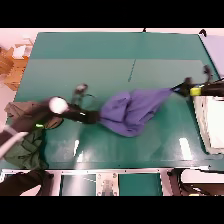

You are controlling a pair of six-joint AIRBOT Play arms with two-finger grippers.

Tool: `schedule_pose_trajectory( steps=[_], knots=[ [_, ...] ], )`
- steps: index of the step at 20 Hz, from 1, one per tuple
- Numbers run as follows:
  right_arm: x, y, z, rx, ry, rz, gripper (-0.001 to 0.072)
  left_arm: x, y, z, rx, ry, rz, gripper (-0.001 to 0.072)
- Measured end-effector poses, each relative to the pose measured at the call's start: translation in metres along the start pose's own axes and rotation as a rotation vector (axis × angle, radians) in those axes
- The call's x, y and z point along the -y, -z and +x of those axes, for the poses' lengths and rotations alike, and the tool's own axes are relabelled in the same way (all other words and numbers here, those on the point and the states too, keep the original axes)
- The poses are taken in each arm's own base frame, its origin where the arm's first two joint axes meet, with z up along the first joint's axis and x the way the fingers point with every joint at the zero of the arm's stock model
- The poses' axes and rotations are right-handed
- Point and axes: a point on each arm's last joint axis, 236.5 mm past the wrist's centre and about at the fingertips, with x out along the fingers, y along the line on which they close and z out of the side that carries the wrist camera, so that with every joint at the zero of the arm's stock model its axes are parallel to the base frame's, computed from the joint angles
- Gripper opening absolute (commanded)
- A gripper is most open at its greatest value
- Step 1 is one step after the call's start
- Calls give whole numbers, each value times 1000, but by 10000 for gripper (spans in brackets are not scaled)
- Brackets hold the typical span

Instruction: Fold the shirts.

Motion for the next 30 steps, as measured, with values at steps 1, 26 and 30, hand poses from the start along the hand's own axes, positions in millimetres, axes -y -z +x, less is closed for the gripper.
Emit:
schedule_pose_trajectory(
  steps=[1, 26, 30],
  knots=[
    [-3, -17, -23, 59, 3, -8, 14, -24, -13, -27, 54, -55, -13, 25],
    [-478, 107, -471, 1418, -388, -1068, 13, 202, -58, -633, 1552, -56, 583, 25],
    [-461, 75, -480, 1443, -374, -1004, 13, 165, -113, -579, 1405, -89, 499, 25]
  ],
)
